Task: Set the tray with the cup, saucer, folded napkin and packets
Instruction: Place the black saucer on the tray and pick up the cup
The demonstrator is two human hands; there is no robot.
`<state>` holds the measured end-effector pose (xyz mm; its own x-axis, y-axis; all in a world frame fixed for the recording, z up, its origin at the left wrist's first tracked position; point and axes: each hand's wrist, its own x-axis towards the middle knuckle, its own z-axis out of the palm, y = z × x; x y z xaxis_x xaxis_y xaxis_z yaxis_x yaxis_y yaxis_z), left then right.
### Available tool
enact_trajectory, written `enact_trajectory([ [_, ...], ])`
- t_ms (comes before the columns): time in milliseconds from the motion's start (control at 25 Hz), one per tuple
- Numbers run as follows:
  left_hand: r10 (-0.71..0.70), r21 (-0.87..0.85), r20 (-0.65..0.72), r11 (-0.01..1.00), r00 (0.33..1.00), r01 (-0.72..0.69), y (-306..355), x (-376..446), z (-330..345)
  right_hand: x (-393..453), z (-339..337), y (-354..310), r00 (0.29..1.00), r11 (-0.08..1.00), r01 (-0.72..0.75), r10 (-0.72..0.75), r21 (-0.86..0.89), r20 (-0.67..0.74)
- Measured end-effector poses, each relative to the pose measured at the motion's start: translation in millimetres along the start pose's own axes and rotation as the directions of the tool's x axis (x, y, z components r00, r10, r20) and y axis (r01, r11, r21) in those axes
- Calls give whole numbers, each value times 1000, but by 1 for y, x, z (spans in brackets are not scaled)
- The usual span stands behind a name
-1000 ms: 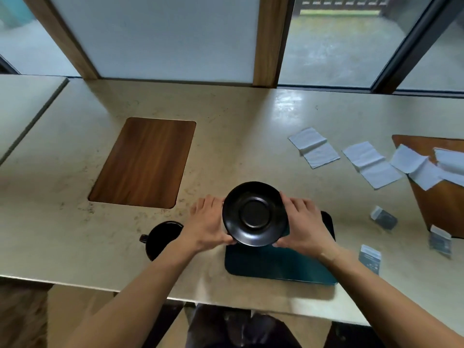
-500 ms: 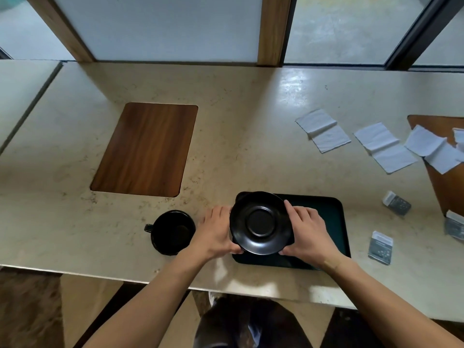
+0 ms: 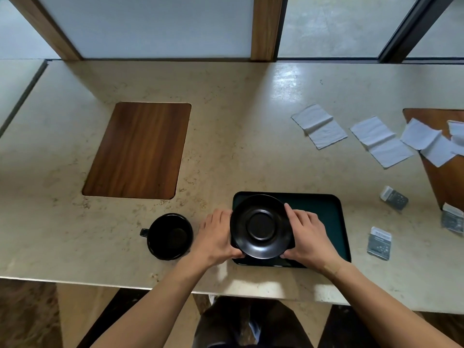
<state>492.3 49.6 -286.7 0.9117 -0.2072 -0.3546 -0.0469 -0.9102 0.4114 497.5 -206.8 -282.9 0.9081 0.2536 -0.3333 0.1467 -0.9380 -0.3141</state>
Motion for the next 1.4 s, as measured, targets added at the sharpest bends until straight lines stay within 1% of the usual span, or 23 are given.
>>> enact_trajectory([
  [520, -11, 44, -5, 999, 1000, 11, 4, -2, -3, 1, 2, 2, 1000, 1000, 8, -8, -4, 2],
  [720, -26, 27, 7, 999, 1000, 26, 4, -5, -6, 0, -1, -1, 1000, 1000, 1, -1, 1, 20],
  [880, 2, 29, -34, 1000, 999, -1, -1, -19, -16, -7, -9, -11, 1000, 999, 5, -6, 32, 22],
  [960, 61, 17, -104, 998, 993, -60, -7, -30, -28, -8, -12, -27, 999, 999, 44, -43, 22, -6],
  [1080, 136, 8, -244, 990, 960, -138, -34, -49, -55, 0, -11, -74, 988, 989, 150, -149, 17, -38],
  [1120, 126, 2, -284, 991, 950, -131, -48, -56, -64, 3, -9, -93, 982, 982, 189, -188, 21, -35],
  [1200, 57, -14, -331, 998, 942, -66, -83, -70, -80, 9, -1, -131, 965, 964, 262, -261, 34, -26],
  [1280, -19, -28, -320, 1000, 947, 11, -119, -83, -89, 14, 9, -161, 950, 949, 311, -310, 48, -29],
  [1400, -78, -13, -218, 997, 973, 77, -161, -96, -91, 22, 24, -194, 951, 949, 308, -307, 71, -25],
])
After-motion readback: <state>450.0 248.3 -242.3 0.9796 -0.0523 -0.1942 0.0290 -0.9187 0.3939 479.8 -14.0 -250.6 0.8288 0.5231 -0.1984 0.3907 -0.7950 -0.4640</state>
